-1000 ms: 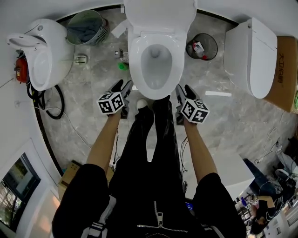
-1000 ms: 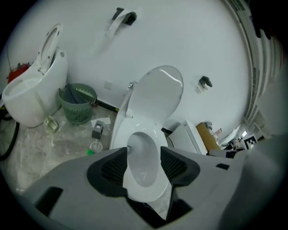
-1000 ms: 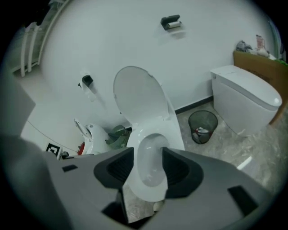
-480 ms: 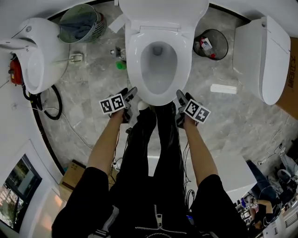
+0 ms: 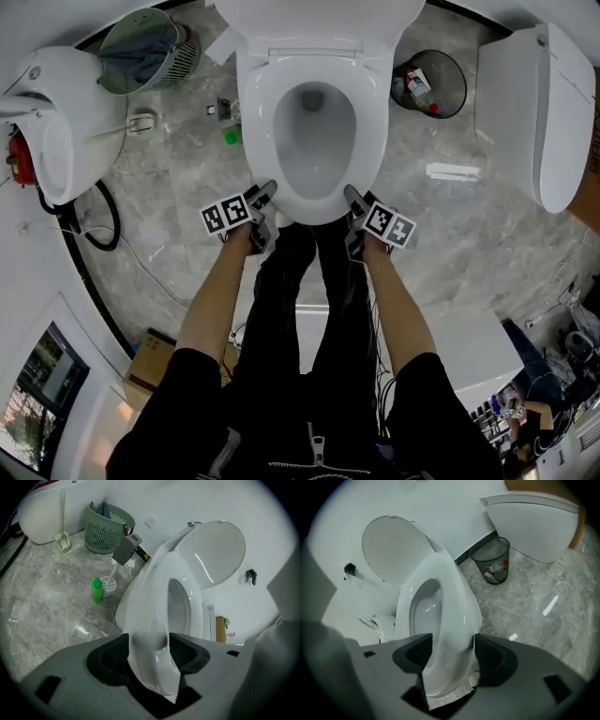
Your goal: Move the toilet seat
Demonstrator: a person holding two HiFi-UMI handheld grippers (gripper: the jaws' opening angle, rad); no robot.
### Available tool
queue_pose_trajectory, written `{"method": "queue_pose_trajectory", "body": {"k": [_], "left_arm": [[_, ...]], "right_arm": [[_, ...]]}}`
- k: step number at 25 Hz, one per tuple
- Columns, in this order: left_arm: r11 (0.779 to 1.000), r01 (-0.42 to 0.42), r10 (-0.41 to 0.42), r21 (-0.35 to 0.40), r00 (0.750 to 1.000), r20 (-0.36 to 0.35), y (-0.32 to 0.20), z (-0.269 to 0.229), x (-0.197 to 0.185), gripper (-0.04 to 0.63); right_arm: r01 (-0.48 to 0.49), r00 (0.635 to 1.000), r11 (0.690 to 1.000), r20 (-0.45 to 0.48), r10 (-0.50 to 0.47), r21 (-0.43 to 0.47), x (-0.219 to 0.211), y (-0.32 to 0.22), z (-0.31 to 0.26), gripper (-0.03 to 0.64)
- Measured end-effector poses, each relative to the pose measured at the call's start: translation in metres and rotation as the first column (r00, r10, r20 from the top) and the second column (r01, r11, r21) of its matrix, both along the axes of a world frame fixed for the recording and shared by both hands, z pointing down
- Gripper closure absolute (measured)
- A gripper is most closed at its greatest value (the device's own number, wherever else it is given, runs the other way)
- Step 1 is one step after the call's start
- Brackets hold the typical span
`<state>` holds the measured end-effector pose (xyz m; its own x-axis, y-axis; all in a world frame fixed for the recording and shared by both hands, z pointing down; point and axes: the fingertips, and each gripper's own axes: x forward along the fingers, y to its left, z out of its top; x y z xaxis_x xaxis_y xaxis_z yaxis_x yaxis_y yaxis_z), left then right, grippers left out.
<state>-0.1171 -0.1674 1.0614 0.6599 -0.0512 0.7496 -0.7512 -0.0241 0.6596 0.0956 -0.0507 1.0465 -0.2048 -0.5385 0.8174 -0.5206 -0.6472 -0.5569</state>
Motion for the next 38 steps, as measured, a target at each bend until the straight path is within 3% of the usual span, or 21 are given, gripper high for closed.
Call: {"method": "queue_pose_trajectory", "body": {"k": [3,5,11,17,24,28,33,38], "left_arm": [[1.000,0.012,-0.011,-0.005,1.000,0.011,0.004,0.003,0.002,0.344],[1.000,0.027,-0.027,0.001,0.999,0.022,0.004,0.002,0.002,0.355],[0.999,0.050,-0.049,-0.021,0.998,0.033,0.005,-0.011,-0.001,0.409],[0.993,0.111,-0.111,-0.028,0.994,-0.006,0.003,-0.041,0.000,0.422],[0.975,0.223,-0.224,-0.023,0.973,-0.055,-0.007,-0.105,0.006,0.438],[0.946,0.323,-0.323,-0.019,0.941,-0.102,-0.022,-0.148,0.011,0.447],[0.892,0.453,-0.448,-0.010,0.879,-0.163,-0.051,-0.201,0.021,0.449],[0.815,0.579,-0.564,0.010,0.797,-0.215,-0.081,-0.240,0.036,0.443]], "right_arm": [[-0.009,1.000,1.000,0.017,0.009,-0.014,-0.003,0.000,0.007,0.340],[-0.029,0.999,0.999,0.032,0.030,-0.037,0.000,0.003,0.009,0.391],[-0.030,0.993,0.997,0.109,0.037,-0.066,0.001,0.007,0.002,0.410],[-0.020,0.980,0.999,0.195,0.026,-0.033,0.003,0.006,-0.029,0.431],[-0.106,0.946,0.993,0.312,0.083,0.057,0.013,-0.001,-0.095,0.462],[-0.135,0.926,0.985,0.367,0.088,0.104,0.020,-0.014,-0.138,0.468],[-0.115,0.911,0.980,0.410,0.040,0.160,0.032,-0.040,-0.191,0.460],[-0.106,0.894,0.971,0.448,-0.002,0.216,0.049,-0.069,-0.232,0.446]]}}
